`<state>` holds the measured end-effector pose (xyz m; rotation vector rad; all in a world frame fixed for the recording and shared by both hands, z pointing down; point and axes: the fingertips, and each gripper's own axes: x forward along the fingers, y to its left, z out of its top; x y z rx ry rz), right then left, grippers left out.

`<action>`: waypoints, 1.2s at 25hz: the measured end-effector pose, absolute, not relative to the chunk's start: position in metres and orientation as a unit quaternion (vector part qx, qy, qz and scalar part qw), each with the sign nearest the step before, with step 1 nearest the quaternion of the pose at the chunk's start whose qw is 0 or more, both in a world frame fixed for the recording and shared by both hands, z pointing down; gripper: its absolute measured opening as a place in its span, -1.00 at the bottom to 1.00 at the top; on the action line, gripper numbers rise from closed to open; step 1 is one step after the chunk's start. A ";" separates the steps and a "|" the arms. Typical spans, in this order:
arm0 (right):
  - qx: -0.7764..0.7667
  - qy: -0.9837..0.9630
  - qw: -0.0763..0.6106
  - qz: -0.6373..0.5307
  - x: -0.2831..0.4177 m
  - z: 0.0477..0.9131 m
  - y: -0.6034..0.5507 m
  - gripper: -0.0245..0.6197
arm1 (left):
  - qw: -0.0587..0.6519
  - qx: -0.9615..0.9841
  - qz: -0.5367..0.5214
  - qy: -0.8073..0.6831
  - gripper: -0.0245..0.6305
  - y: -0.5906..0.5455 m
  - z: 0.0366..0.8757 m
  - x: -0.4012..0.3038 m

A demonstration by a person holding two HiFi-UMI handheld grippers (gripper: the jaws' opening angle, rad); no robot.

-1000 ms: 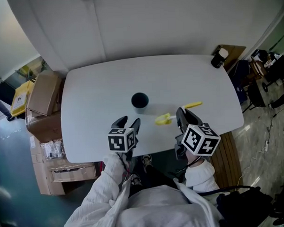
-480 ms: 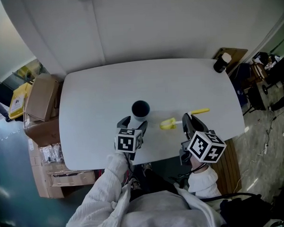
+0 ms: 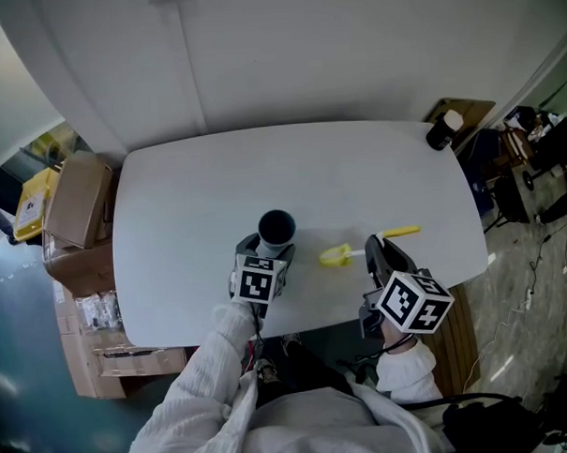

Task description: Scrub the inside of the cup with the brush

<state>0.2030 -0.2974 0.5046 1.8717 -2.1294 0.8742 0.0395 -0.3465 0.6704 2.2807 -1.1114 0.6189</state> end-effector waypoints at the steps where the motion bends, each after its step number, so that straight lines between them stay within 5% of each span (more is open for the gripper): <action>1: 0.627 -0.717 0.088 0.292 0.203 0.504 -0.299 -0.66 | 0.260 0.843 0.230 -0.411 0.03 -0.348 0.671 0.039; 30: 0.591 -0.761 0.147 0.224 0.164 0.482 -0.333 -0.66 | 0.218 0.879 0.271 -0.326 0.02 -0.351 0.679 0.038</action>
